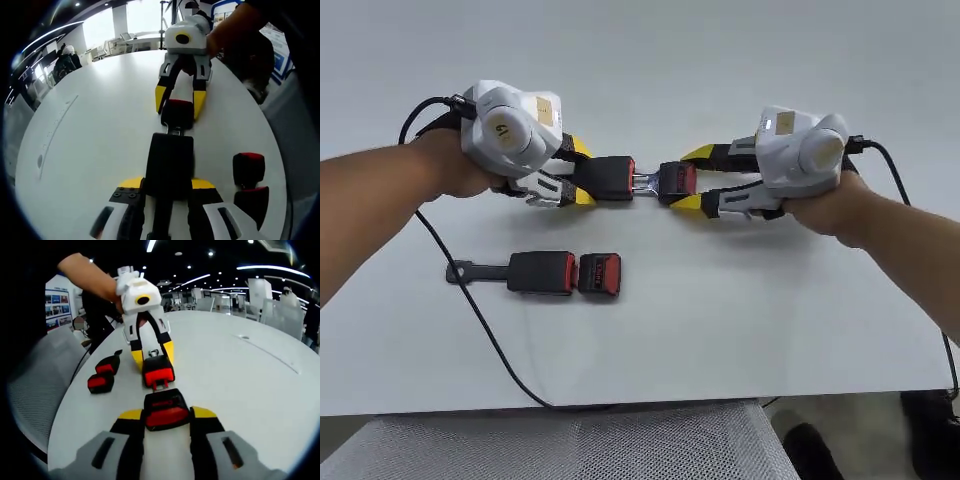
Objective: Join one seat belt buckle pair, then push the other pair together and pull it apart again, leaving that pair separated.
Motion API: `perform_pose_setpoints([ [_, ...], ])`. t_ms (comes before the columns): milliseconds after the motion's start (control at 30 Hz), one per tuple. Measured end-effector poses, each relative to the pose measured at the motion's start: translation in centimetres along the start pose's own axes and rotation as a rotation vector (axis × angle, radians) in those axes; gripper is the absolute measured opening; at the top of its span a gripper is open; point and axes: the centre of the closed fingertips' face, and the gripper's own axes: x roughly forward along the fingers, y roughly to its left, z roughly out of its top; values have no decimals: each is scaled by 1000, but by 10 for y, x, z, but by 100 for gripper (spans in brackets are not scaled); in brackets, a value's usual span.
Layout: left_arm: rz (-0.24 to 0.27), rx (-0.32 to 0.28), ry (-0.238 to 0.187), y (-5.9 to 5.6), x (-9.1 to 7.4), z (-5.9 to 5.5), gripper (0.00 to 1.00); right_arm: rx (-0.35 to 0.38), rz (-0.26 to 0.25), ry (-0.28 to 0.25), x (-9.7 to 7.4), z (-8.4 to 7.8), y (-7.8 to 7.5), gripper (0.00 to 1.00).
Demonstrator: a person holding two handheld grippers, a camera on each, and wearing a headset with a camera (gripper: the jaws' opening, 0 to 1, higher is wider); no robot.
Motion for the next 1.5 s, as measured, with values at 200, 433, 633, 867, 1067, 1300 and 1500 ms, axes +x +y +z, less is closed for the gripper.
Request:
perform_pose_setpoints([
  [200, -1, 7, 4, 0, 0, 1, 34, 2, 1, 4, 4, 2, 3, 34],
  [433, -4, 19, 20, 0, 0, 1, 33, 7, -3, 17, 6, 2, 3, 34],
  [633, -10, 37, 30, 1, 0, 1, 33, 9, -2, 28, 10, 4, 3, 34],
  [867, -15, 47, 33, 1, 0, 1, 32, 22, -12, 38, 20, 7, 1, 34],
  [1067, -16, 55, 35, 1, 0, 0, 32, 29, -46, 60, 23, 7, -3, 34],
  [1300, -16, 56, 41, 1, 0, 0, 32, 27, -54, 74, 22, 6, -5, 34],
  [1500, -17, 58, 46, 0, 0, -1, 32, 25, -60, 80, 22, 6, -5, 34],
])
